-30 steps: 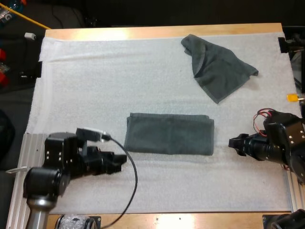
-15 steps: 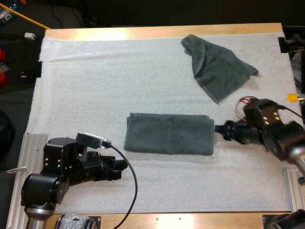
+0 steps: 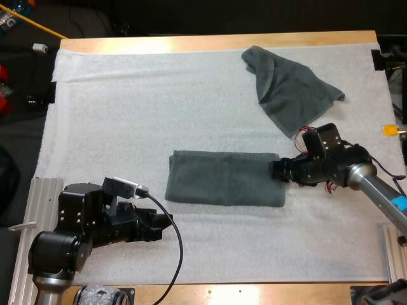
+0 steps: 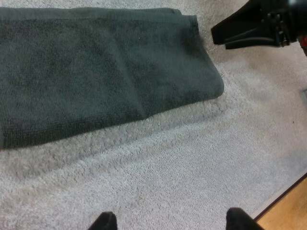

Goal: Pick towel from pile, fold and stack

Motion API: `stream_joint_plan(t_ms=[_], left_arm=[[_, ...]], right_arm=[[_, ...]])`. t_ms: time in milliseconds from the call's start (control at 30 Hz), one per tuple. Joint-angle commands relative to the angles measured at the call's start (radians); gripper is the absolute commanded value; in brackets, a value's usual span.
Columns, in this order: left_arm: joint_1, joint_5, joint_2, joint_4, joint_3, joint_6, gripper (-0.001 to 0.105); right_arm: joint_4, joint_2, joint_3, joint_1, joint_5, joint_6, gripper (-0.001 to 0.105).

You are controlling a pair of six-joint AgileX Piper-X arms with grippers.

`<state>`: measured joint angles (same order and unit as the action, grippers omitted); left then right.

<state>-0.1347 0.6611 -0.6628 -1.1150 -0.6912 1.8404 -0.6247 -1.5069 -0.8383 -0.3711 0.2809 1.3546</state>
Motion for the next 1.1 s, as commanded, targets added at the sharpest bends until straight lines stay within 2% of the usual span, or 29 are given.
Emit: stream_joint_plan(t_ms=[0, 200, 300, 467, 633, 867, 933, 1067], left_arm=[[-0.002, 0.009, 0.003, -0.003, -0.004, 0.001, 0.047], [-0.002, 0.009, 0.003, -0.003, -0.004, 0.001, 0.047], [-0.002, 0.009, 0.003, -0.005, -0.004, 0.001, 0.047], [-0.002, 0.010, 0.003, -0.010, -0.004, 0.001, 0.047], [-0.002, 0.010, 0.003, -0.010, -0.004, 0.001, 0.047], [-0.002, 0.010, 0.003, -0.010, -0.004, 0.001, 0.047], [-0.002, 0.010, 0.003, -0.010, -0.004, 0.001, 0.047], [-0.002, 0.010, 0.003, -0.010, -0.004, 0.001, 0.047]], right_arm=[[0.006, -0.005, -0.002, 0.008, 0.016, 0.011, 0.052], [0.037, -0.066, -0.002, 0.009, 0.062, 0.008, 0.052], [0.057, -0.099, -0.002, 0.009, 0.068, -0.022, 0.052], [0.122, -0.144, -0.002, 0.009, 0.165, -0.074, 0.052], [0.153, -0.181, -0.002, 0.006, 0.215, -0.144, 0.052], [0.171, -0.204, -0.002, -0.038, 0.255, -0.155, 0.051], [0.186, -0.204, -0.002, -0.058, 0.255, -0.155, 0.045], [0.188, -0.203, -0.002, -0.098, 0.190, -0.155, 0.013]])
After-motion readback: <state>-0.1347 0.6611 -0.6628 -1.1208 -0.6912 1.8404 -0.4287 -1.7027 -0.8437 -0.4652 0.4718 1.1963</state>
